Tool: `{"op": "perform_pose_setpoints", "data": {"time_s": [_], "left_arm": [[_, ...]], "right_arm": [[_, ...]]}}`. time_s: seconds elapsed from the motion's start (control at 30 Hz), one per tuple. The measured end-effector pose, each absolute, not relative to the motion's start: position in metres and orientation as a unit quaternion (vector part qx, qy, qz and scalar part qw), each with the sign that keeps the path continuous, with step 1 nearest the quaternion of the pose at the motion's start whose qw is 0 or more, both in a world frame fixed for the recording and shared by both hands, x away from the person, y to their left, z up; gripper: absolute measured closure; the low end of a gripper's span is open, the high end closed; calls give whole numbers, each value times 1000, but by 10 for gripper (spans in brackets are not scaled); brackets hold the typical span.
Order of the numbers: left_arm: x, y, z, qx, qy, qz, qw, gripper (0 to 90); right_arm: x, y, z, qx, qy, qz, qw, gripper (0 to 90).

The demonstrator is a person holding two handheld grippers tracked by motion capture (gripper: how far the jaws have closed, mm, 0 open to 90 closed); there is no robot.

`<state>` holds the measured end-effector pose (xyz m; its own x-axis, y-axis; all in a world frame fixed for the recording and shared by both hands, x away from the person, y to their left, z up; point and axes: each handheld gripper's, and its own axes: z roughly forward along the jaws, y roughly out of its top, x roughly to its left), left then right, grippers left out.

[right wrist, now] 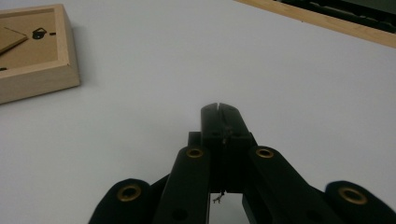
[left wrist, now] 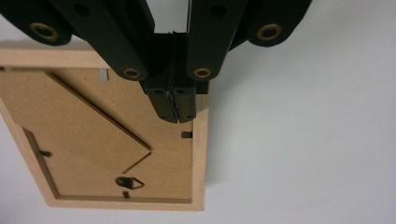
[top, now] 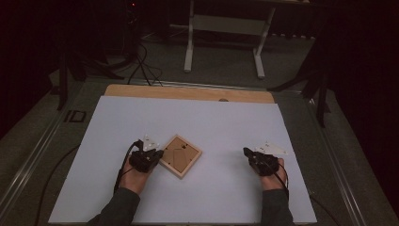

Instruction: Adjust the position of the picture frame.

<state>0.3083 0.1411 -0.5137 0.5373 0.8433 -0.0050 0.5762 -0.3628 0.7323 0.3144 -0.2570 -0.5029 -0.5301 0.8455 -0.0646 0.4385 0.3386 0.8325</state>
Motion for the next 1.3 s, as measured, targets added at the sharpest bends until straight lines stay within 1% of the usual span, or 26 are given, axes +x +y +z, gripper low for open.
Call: {"op": "perform_pose_setpoints", "data": {"time_s": [0.2,0.77,0.93,1.17,1.3], "left_arm": [[315,144,-515,799,444,200,353,897],[320,147,-517,792,448,207,360,897],[316,154,-512,785,458,201,364,896],[306,165,-508,778,468,197,368,896],[298,169,-511,778,479,185,363,896]], "right_arm": [[314,-252,-504,407,781,402,252,897],[323,-186,-506,345,815,404,230,897],[332,-164,-510,334,824,404,217,897],[342,-148,-513,330,828,407,201,897],[346,-138,-513,327,831,407,192,897]]}}
